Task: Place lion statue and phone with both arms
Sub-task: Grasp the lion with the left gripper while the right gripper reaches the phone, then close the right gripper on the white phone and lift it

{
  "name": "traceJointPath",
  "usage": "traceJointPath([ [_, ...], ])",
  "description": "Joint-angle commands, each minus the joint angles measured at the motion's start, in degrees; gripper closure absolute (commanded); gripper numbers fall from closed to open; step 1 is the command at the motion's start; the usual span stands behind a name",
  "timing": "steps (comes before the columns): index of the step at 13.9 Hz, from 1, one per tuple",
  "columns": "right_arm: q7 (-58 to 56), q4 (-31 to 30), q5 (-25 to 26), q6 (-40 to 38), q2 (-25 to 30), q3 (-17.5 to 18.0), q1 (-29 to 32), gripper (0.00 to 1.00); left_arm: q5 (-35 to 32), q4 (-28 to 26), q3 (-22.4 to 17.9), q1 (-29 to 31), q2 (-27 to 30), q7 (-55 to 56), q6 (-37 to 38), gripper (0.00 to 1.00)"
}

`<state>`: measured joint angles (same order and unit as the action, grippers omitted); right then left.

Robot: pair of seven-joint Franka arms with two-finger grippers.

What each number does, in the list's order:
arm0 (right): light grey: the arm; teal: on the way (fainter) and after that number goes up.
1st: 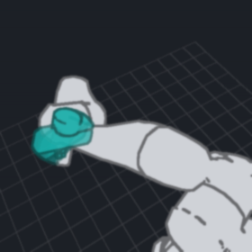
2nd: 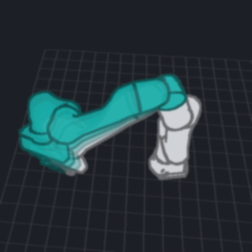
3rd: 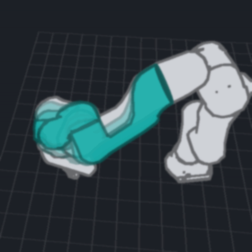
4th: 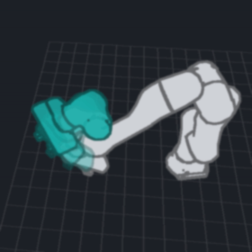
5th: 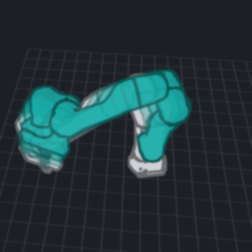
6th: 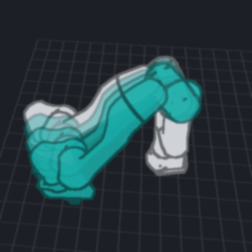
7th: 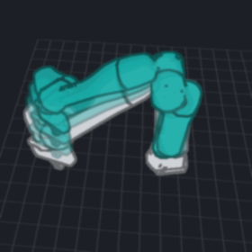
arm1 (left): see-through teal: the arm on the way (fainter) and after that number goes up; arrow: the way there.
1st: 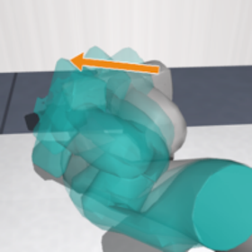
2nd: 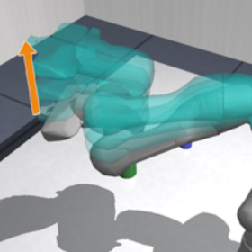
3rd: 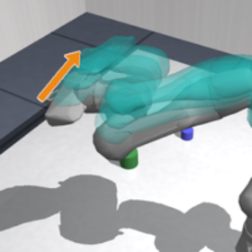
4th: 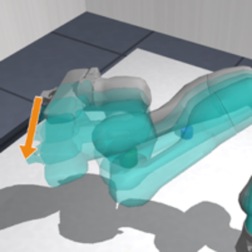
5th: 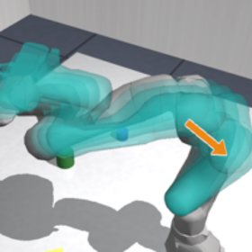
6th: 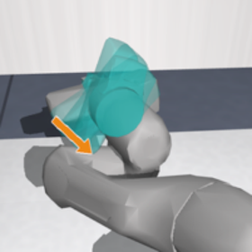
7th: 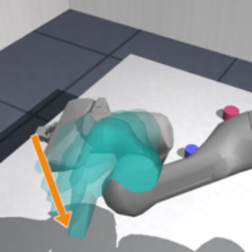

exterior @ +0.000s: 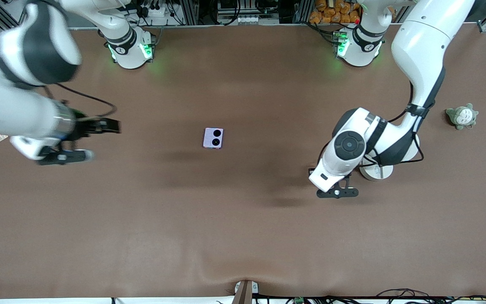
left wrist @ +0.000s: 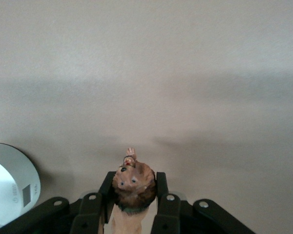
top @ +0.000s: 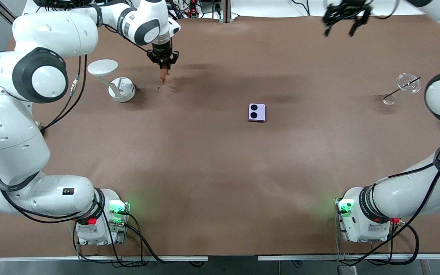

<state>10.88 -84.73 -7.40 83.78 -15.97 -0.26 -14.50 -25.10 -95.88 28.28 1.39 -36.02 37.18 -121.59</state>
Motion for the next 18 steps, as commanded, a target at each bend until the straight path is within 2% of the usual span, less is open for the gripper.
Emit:
traceJointPath([
  [1,5.98,0.79,-0.60,0.24,-4.32,-0.44,-6.39,0.00,-0.21,-3.87,0.90,2.38,2.62,-1.58,0.30,1.00],
  [3,7.65,-0.78,-0.86,5.31,-6.61,-0.35,-9.13,0.00,-0.47,-5.80,0.99,4.04,3.50,-3.07,-0.31,1.00],
  [4,8.97,-3.66,-1.91,10.73,-6.70,-0.35,-10.88,0.00,-0.73,-6.85,1.16,5.01,3.68,-3.69,-1.01,1.00],
  [6,10.21,-10.95,-7.25,23.91,-6.70,-0.35,-12.30,0.00,-0.82,-9.05,1.52,5.55,4.73,-4.04,-3.64,1.00],
  [7,10.30,-13.25,-8.67,27.63,-6.70,-0.35,-13.78,0.00,-0.82,-9.67,1.86,7.12,4.91,-5.00,-4.00,1.00],
  [9,14.48,-14.15,-8.86,30.46,-8.71,-0.44,-16.43,0.00,-0.82,-10.55,3.70,9.67,5.08,-6.33,-4.27,1.00],
  [12,15.83,-14.50,-8.69,35.40,-11.97,-0.44,-18.98,0.00,-0.82,-12.39,4.24,12.05,5.17,-8.51,-5.67,1.00],
  [14,15.83,-17.04,-8.60,36.53,-12.42,-0.44,-19.95,0.00,-0.82,-14.59,4.24,13.63,5.52,-9.58,-8.74,1.00],
  [18,15.75,-22.31,-8.16,43.90,-13.47,-0.53,-22.05,0.00,-0.91,-15.04,4.15,14.87,5.35,-11.33,-9.37,1.00],
])
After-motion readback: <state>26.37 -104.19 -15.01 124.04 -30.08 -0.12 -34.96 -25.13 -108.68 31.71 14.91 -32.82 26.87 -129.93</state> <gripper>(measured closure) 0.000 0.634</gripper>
